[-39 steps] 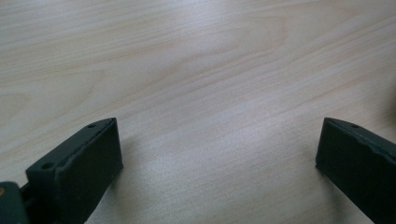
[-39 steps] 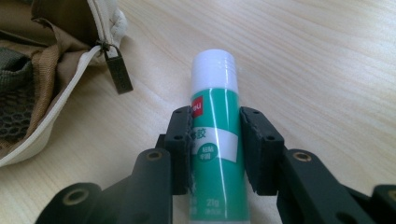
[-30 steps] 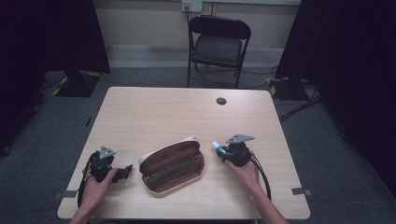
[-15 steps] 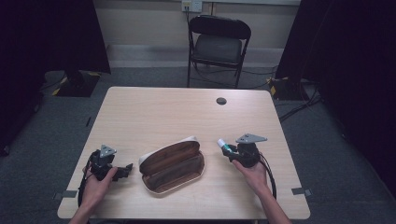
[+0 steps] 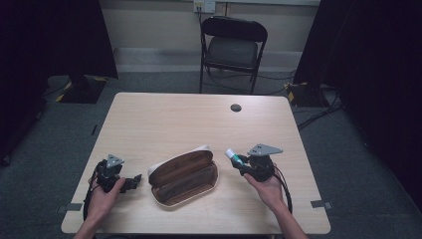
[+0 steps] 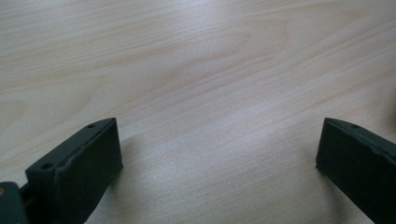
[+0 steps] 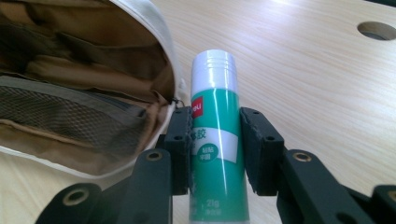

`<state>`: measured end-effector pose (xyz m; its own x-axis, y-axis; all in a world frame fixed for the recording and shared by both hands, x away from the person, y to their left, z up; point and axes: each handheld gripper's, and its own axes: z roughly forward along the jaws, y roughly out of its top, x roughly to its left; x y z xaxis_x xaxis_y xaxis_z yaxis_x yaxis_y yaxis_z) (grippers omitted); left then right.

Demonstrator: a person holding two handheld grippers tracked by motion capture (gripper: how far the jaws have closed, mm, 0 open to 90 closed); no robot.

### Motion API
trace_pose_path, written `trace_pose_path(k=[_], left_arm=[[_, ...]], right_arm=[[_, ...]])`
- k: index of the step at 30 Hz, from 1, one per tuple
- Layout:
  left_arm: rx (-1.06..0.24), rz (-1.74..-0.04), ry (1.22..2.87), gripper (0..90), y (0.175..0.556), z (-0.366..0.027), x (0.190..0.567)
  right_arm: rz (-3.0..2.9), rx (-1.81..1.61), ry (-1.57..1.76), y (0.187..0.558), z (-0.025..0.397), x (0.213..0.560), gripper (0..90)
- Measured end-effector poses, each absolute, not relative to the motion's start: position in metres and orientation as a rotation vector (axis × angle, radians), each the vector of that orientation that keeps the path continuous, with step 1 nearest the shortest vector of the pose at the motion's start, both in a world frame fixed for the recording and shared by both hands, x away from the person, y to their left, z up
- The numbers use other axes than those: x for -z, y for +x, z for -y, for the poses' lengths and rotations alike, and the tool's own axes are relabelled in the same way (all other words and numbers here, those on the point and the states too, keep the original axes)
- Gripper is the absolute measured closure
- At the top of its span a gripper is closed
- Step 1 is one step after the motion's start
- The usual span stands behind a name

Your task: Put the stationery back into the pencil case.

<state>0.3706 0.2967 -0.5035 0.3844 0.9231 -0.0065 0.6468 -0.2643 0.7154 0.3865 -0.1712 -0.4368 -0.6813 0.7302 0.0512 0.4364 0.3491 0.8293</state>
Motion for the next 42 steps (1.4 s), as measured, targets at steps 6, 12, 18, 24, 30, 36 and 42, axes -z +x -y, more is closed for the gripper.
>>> trace_pose_path(k=[6,12,18,24,30,36,42], left_arm=[[-0.558,-1.344,2.010,0.0,0.371,-0.297,0.503],[-0.558,-1.345,2.009,0.0,0.371,-0.297,0.503],[-0.558,-1.344,2.010,0.0,0.371,-0.297,0.503],[-0.562,-1.345,2.005,0.2,0.370,-0.296,0.504],[-0.563,-1.345,2.005,0.3,0.370,-0.296,0.504],[-0.562,-1.345,2.005,0.2,0.370,-0.296,0.504],[-0.563,-1.343,2.007,0.3,0.370,-0.296,0.504]], right_arm=[[-2.331,-1.270,0.952,0.376,0.156,0.430,66.2],[-2.345,-1.306,0.886,0.365,0.142,0.419,66.2],[-2.412,-1.327,0.800,0.358,0.122,0.418,66.2],[-2.464,-1.320,0.753,0.356,0.103,0.425,66.2],[-2.506,-1.313,0.710,0.356,0.085,0.430,66.1],[-2.567,-1.294,0.639,0.361,0.057,0.437,66.1],[-2.622,-1.263,0.584,0.363,0.028,0.442,66.2]])
